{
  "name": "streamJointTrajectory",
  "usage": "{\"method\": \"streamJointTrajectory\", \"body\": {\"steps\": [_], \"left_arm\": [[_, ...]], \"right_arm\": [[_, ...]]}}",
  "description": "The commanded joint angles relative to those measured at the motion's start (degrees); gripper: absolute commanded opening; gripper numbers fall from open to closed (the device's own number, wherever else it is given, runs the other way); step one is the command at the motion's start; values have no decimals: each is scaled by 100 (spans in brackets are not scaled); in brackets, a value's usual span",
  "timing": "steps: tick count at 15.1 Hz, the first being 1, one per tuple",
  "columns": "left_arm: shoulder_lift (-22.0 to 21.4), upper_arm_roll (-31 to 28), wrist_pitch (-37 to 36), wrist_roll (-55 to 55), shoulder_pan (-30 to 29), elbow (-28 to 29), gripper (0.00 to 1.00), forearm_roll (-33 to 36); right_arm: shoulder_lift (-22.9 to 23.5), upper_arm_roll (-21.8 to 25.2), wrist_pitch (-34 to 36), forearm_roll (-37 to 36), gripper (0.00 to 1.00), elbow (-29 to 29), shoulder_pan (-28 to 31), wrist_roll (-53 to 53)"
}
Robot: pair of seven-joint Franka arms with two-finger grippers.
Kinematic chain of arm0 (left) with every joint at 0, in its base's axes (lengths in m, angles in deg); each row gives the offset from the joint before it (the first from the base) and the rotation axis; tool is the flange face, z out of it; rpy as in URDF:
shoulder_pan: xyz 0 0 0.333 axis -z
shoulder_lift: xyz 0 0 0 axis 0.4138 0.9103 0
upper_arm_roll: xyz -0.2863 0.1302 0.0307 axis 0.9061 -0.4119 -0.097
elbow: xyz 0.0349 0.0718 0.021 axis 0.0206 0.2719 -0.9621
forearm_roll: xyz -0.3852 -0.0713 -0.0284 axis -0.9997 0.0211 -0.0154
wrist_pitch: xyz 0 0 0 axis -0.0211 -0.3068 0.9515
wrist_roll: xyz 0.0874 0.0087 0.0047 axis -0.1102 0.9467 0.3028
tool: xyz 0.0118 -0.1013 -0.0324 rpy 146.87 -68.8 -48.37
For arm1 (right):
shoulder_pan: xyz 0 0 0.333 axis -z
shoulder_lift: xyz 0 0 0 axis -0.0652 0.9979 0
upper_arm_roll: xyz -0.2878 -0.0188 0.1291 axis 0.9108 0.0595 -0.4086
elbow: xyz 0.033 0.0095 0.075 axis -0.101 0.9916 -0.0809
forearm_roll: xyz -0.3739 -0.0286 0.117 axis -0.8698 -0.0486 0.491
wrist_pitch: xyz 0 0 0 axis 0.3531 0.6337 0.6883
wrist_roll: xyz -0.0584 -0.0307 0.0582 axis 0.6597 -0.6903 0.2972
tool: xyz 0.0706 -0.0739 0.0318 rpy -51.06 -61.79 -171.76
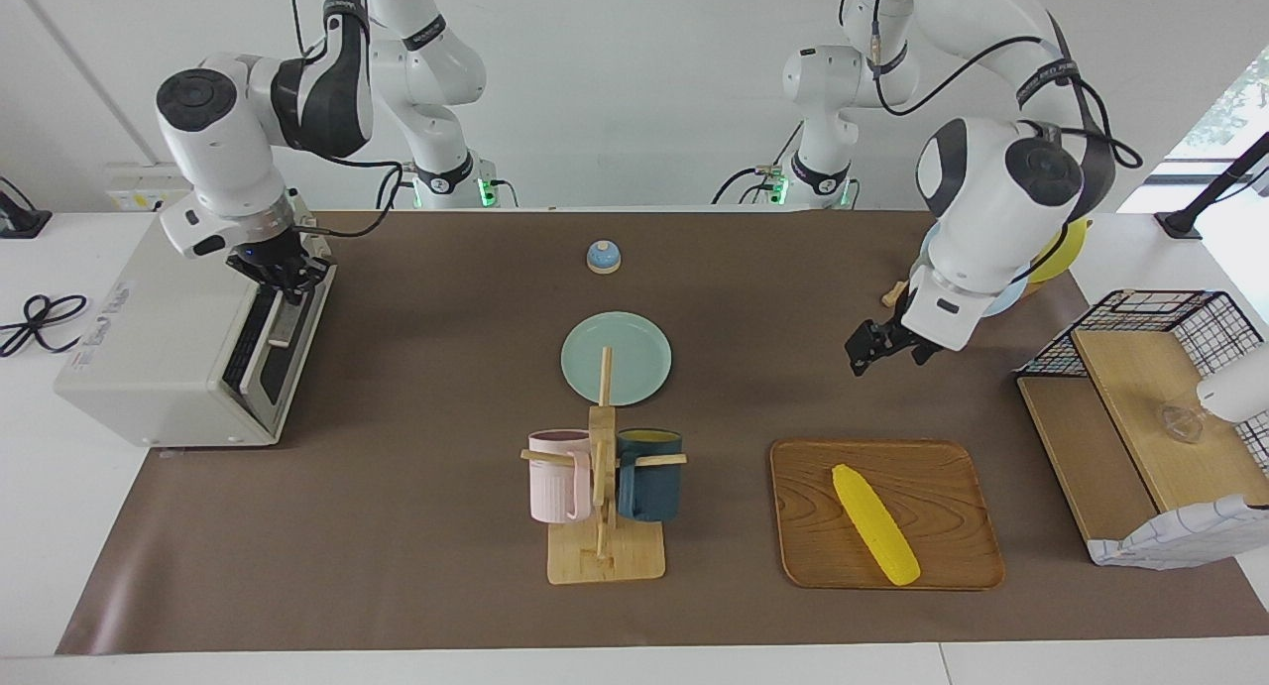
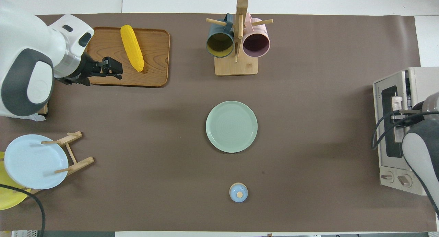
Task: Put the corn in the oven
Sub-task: 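Reach the left gripper to the corn while the right gripper reaches the oven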
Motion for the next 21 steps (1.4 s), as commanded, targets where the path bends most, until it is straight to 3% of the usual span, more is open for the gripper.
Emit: {"method": "streamJointTrajectory", "body": {"steps": [1, 3, 5, 10, 15, 17, 21], "left_arm": [[939, -95, -24, 132, 280, -982, 100, 281], [1668, -96, -32, 185, 306, -1736, 100, 309], [2031, -104, 133, 316, 324, -1959, 100, 344], [2234, -113, 986, 300, 245, -1846, 100, 967], [2672, -166, 1372, 448, 254, -1915, 100, 916], [2717, -175, 1304, 440, 227, -2056, 100, 880], [3191, -183, 899, 449, 280, -2917, 100, 863]], "right_arm": [[268, -18, -416, 324, 0, 49, -16, -96], [505, -18, -670, 422, 0, 58, -103, -105], [742, -18, -916, 422, 0, 75, -183, -105], [954, -18, -1382, 431, 0, 233, -420, -79], [1235, -27, -1857, 457, 0, 418, -456, 9], [1279, -27, -1867, 466, 0, 410, -622, 237], [1262, -27, -2006, 475, 0, 611, -632, 255]]}}
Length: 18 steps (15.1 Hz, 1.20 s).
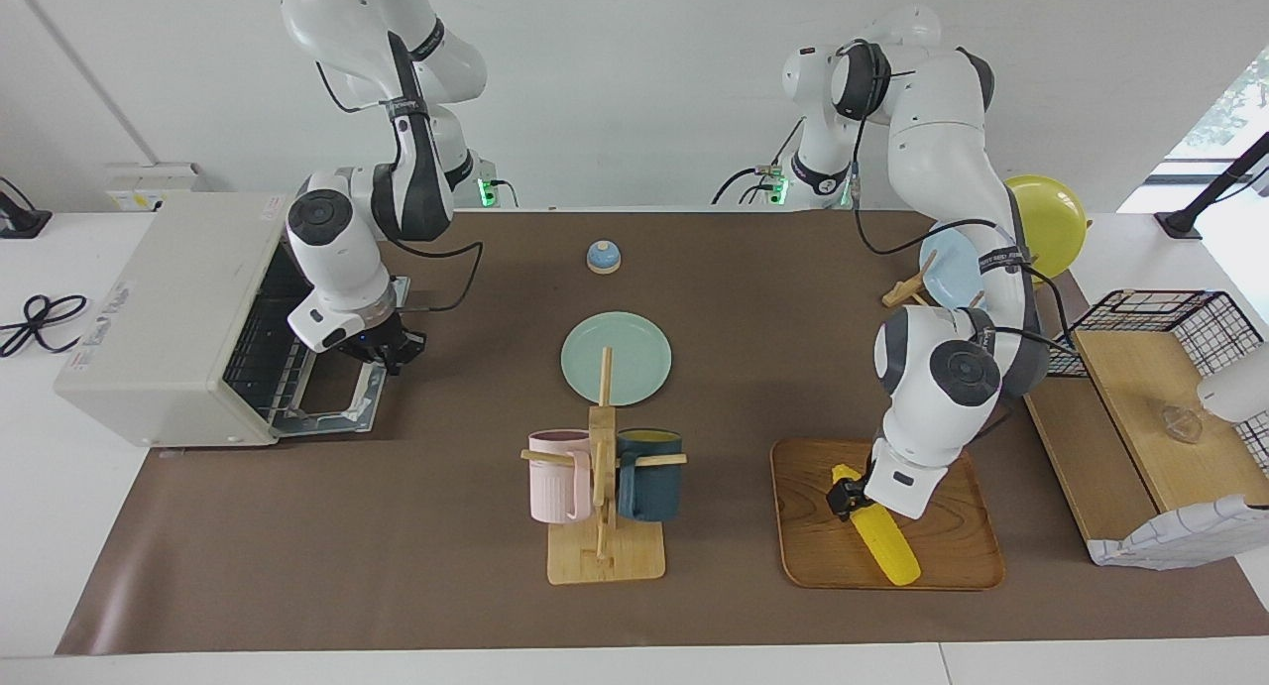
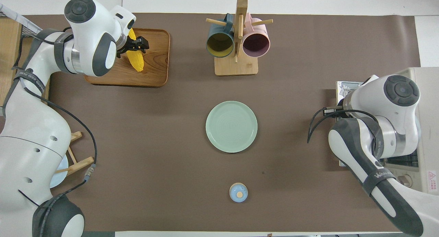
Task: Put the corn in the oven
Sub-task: 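Grasp the corn with the left gripper while the right gripper opens the oven door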
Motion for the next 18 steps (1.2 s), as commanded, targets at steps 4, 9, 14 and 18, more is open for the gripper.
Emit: {"method": "streamJointTrajectory", "body": {"steps": [4, 9, 14, 18], "left_arm": [[491, -132, -168, 105, 64, -717, 100, 90], [491, -132, -281, 96, 64, -717, 64, 81], [237, -70, -616, 104, 64, -682, 0, 55], [-385, -106, -712, 140, 64, -262, 0, -446]], "right_arm": [[-49, 58, -360, 261, 0, 185, -72, 239], [-49, 58, -423, 614, 0, 177, -450, 477], [-22, 67, -388, 614, 6, 71, -450, 503], [-22, 67, -396, 614, 39, 71, -450, 503]]}}
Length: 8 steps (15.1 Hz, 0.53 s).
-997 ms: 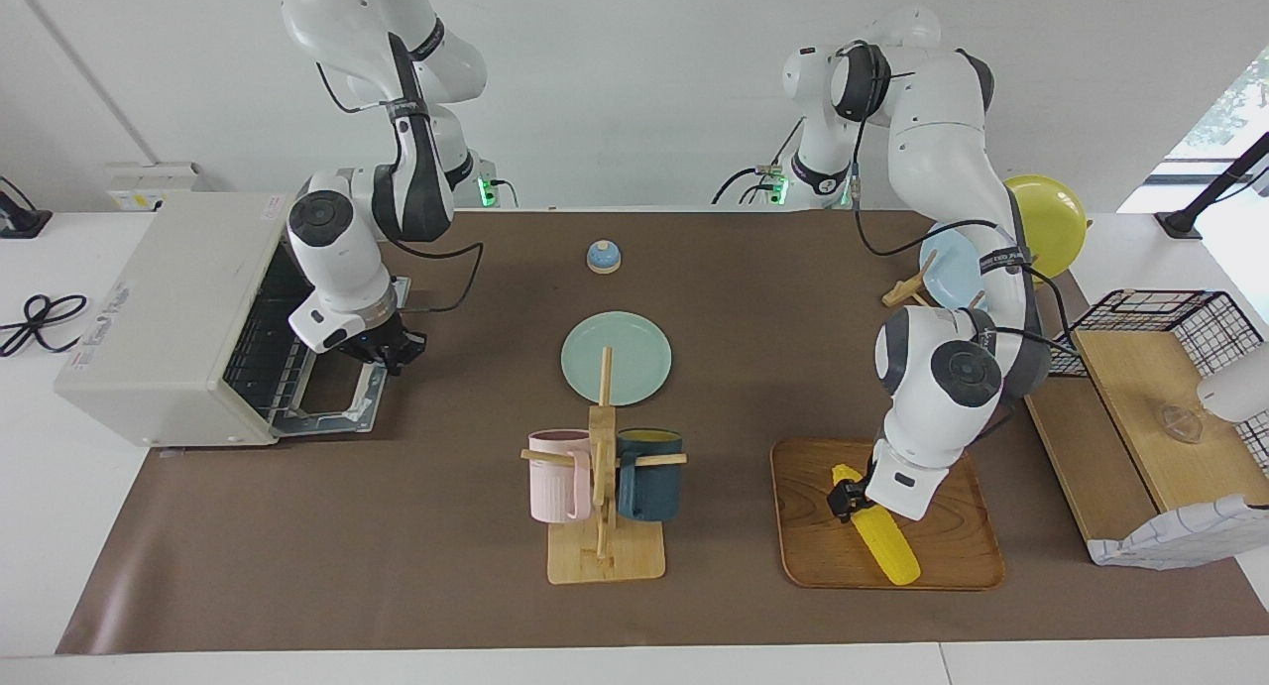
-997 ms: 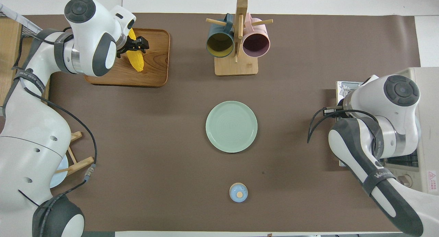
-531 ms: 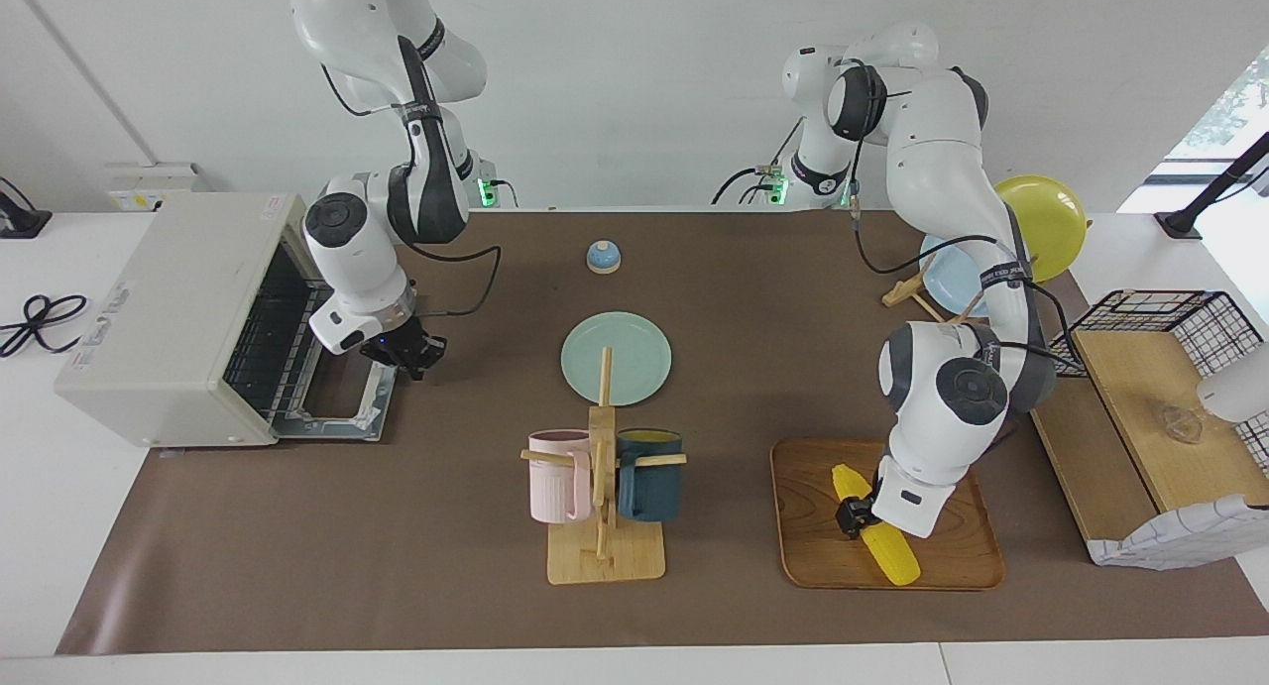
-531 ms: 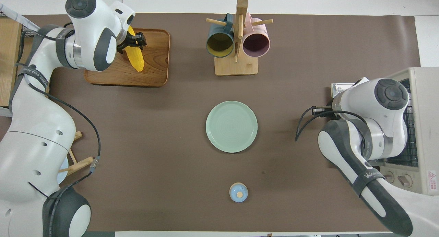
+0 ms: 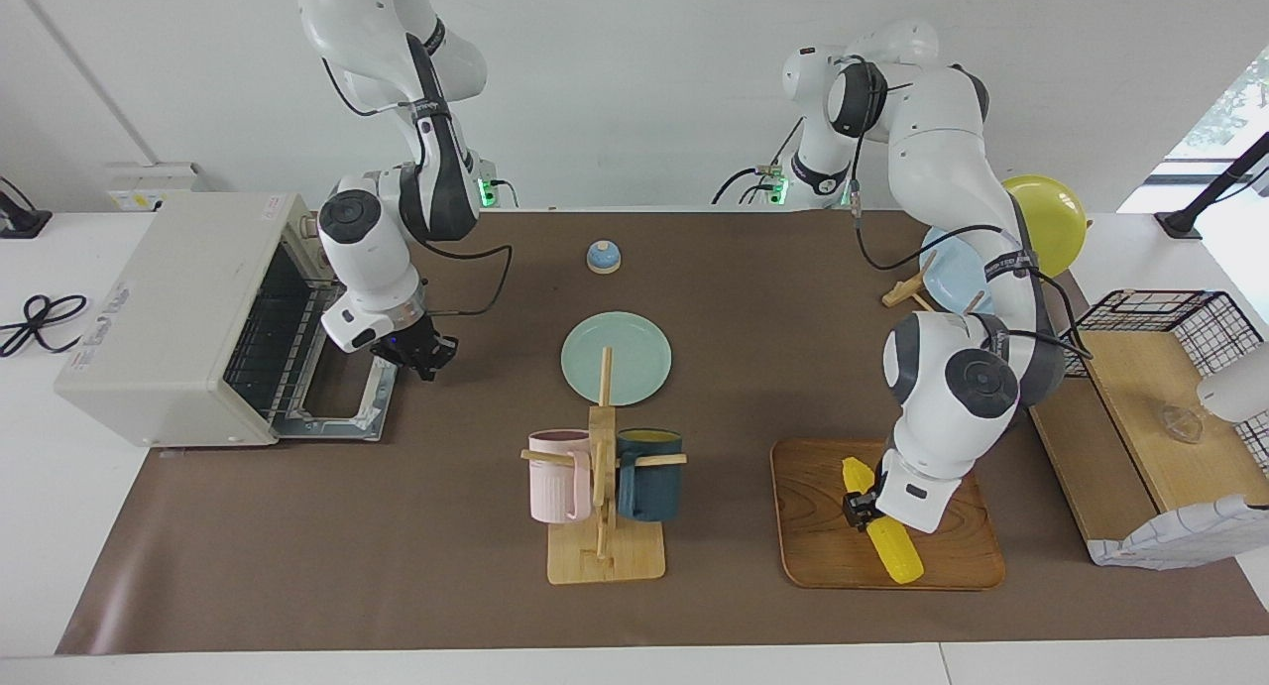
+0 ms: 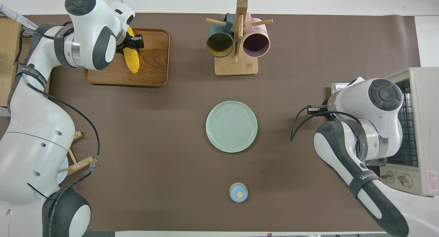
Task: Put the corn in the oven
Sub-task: 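Grasp the corn with the left gripper while the right gripper opens the oven door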
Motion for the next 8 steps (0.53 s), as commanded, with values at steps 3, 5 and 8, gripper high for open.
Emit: {"method": "streamJointTrajectory", "body": {"steps": [3, 5, 8], "left_arm": [[-1686, -32, -472, 566, 129, 1424, 0, -365], [-2512, -23, -509, 978, 462, 2319, 0, -410], [-3253, -23, -447, 2005, 1269, 3236, 0, -620]], "right_arm": [[-44, 4, -62, 125, 45, 18, 2, 18], [-44, 13, -62, 125, 45, 18, 2, 18], [-44, 13, -45, 125, 25, 9, -7, 18]]}}
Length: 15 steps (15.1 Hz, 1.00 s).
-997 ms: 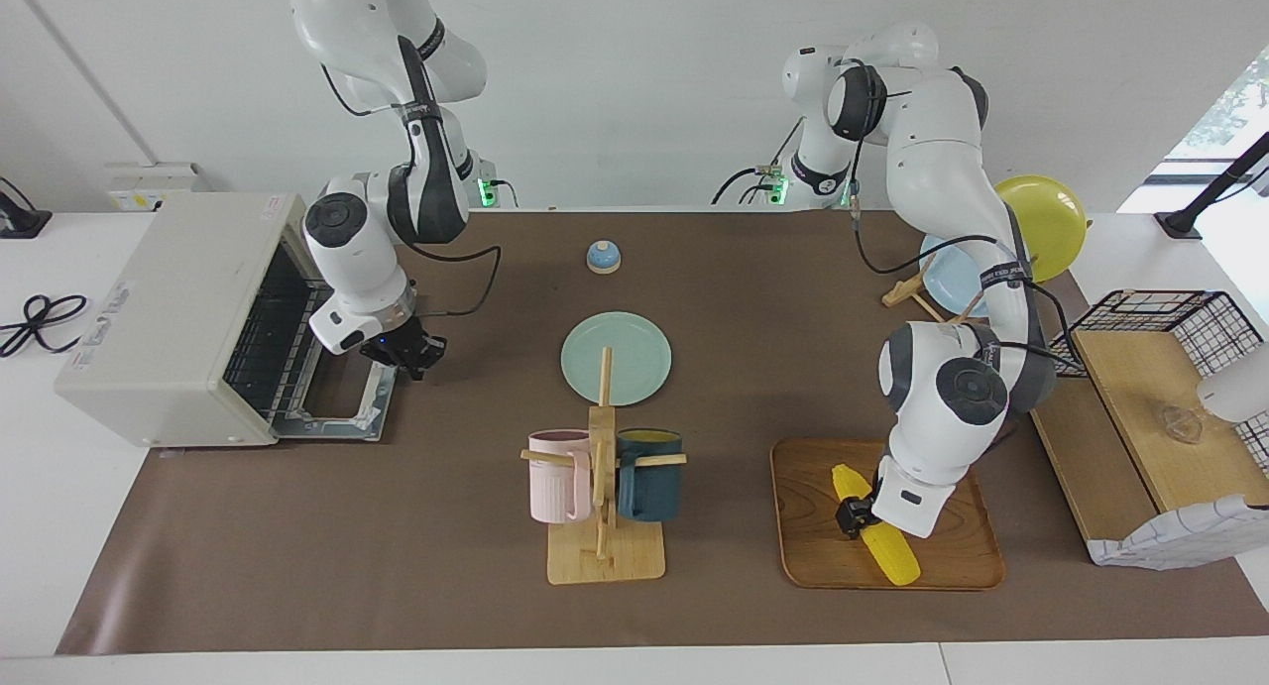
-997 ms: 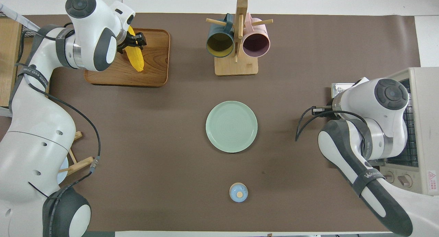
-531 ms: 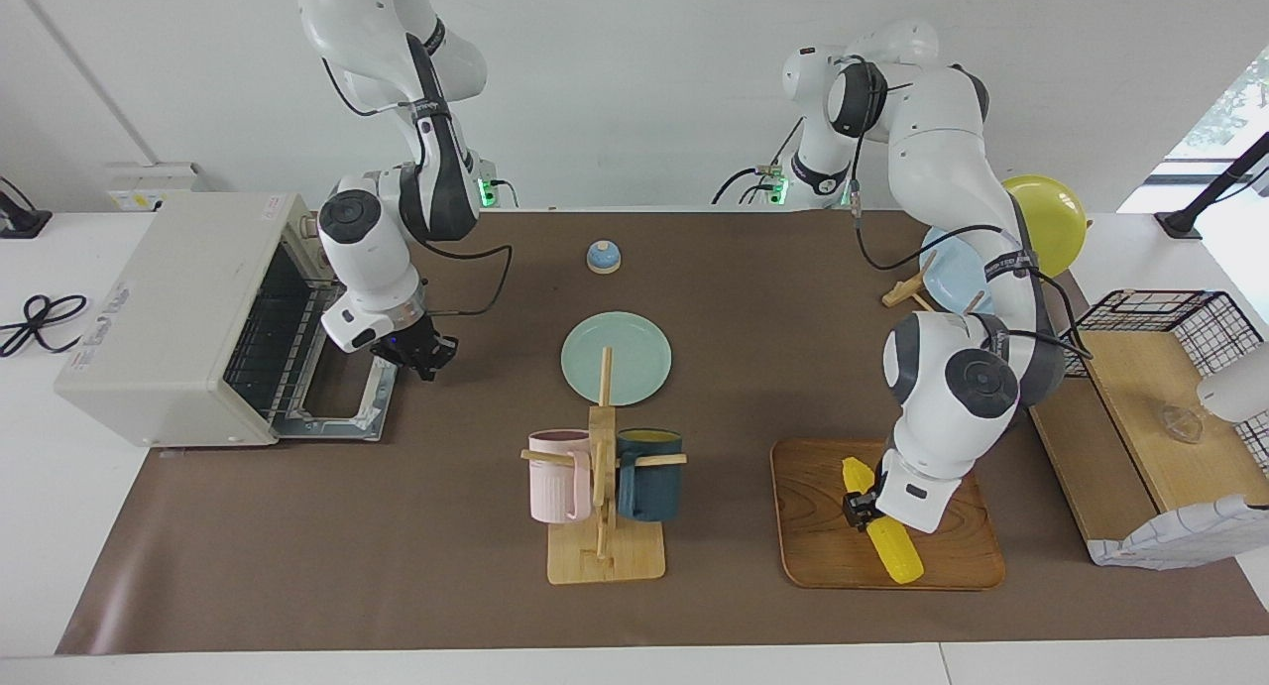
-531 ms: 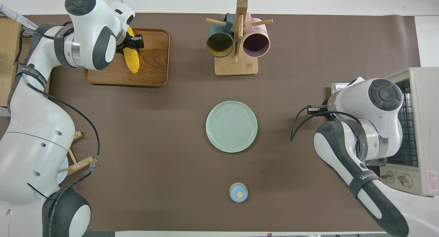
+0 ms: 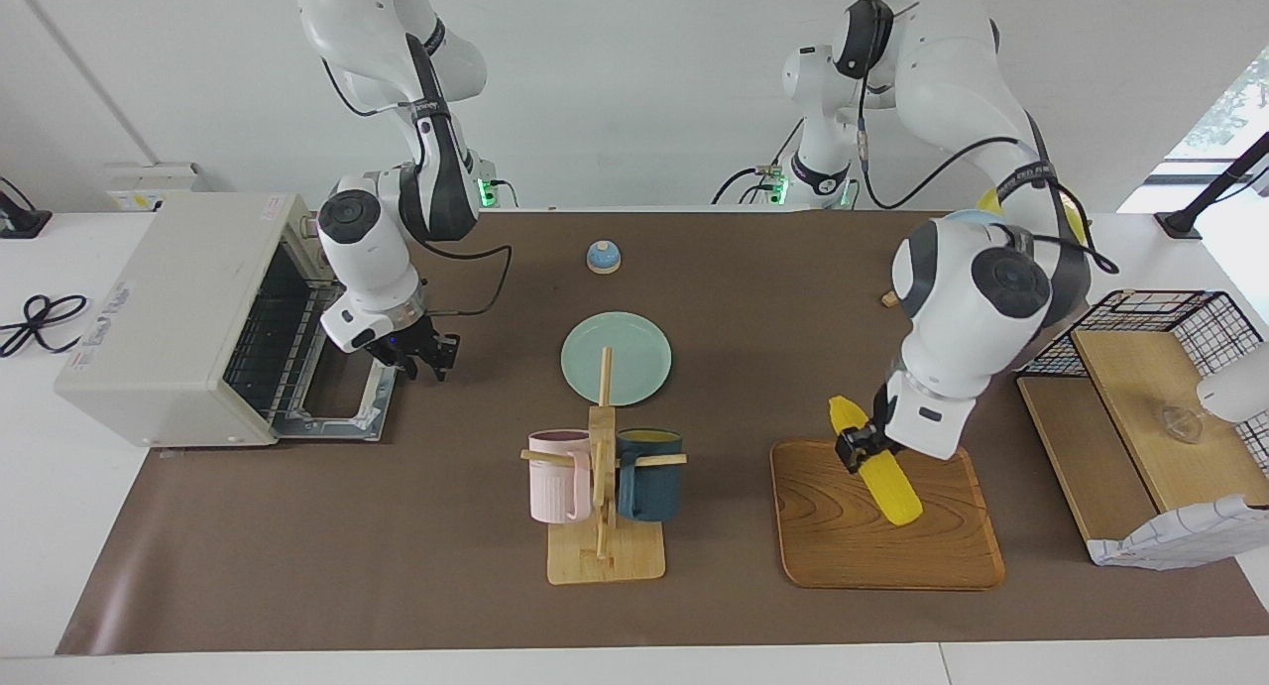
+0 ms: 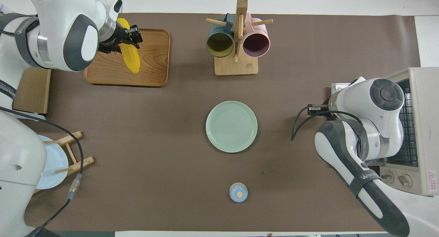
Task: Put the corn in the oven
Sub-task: 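Carry the corn with the left gripper onto the green plate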
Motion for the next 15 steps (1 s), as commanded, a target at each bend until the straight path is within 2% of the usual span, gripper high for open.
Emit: {"method": "streamJointTrajectory", "body": {"steps": [1, 2, 6, 10, 11, 13, 15], "left_arm": [[-915, -119, 229, 884, 850, 1341, 0, -270], [-994, -119, 369, 973, 1096, 1507, 0, -427], [-1347, -110, 1440, 991, 1975, 2597, 0, -614], [-821, -119, 2354, 851, 2469, 2669, 0, -605], [-706, -119, 2574, 711, 2522, 2669, 0, -605], [-504, -119, 2778, 657, 2584, 2617, 0, -596], [-328, -119, 3005, 631, 2610, 2599, 0, -561]], "right_arm": [[-35, 3, -26, 125, 10, -15, -7, 17], [-18, 3, 0, 125, 0, -33, -7, 17], [-18, 3, 9, 116, 0, -42, -16, 17], [-18, 3, 36, 125, 15, -42, -129, 34], [-18, 3, 36, 125, 26, -51, -139, 113], [-18, 3, 53, 125, 38, -68, -261, 323], [-18, 3, 53, 125, 55, -68, -306, 359]]}}
